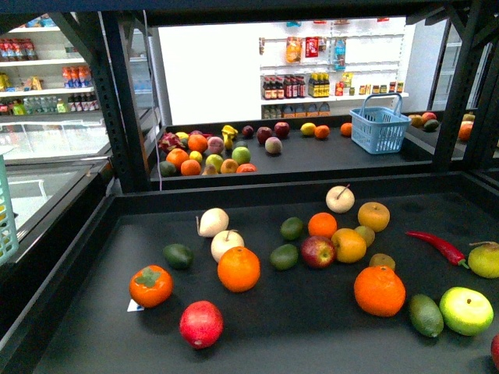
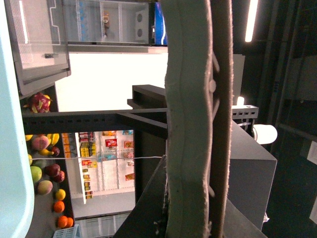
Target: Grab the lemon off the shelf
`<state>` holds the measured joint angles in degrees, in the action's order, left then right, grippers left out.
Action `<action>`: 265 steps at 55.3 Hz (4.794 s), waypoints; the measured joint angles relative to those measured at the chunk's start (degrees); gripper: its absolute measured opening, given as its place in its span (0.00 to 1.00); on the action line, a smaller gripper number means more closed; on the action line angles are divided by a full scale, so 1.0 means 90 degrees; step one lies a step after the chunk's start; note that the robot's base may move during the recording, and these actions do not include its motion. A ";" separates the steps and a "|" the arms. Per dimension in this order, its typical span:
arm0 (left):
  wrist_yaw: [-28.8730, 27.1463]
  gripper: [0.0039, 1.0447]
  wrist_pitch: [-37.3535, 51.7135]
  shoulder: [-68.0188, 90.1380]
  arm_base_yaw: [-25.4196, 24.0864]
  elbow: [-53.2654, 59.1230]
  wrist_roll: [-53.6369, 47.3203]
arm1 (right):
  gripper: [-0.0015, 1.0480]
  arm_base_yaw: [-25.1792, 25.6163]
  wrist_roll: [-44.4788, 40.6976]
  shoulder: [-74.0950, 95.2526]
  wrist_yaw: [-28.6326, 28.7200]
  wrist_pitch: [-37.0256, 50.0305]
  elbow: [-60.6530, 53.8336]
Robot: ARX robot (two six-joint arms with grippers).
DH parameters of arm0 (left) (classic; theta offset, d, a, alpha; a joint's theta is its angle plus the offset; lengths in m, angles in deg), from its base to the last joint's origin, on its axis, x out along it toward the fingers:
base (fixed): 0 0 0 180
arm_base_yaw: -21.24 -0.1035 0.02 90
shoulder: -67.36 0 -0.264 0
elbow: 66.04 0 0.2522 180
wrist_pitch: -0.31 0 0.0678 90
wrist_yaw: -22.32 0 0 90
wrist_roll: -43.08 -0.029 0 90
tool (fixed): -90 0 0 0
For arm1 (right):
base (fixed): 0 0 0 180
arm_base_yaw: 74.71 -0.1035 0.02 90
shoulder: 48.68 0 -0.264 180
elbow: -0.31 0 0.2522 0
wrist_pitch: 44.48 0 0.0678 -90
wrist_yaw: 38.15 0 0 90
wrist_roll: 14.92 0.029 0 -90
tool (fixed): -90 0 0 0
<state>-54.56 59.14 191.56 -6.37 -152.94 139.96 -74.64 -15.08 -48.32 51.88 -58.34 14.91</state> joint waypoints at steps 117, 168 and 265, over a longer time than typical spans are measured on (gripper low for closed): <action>-0.1455 0.02 -0.6751 -1.0574 0.3048 0.6227 -1.0647 | 0.93 0.0000 0.0000 -0.0005 0.0000 0.0000 0.0000; -0.1457 0.02 -0.7006 -1.2456 0.3053 0.7822 -1.0693 | 0.93 0.0000 0.0000 -0.0005 -0.0002 0.0000 0.0000; -0.1462 0.92 -0.8055 -1.3760 0.3058 0.8038 -1.0707 | 0.93 0.0000 0.0000 -0.0010 -0.0002 0.0000 0.0000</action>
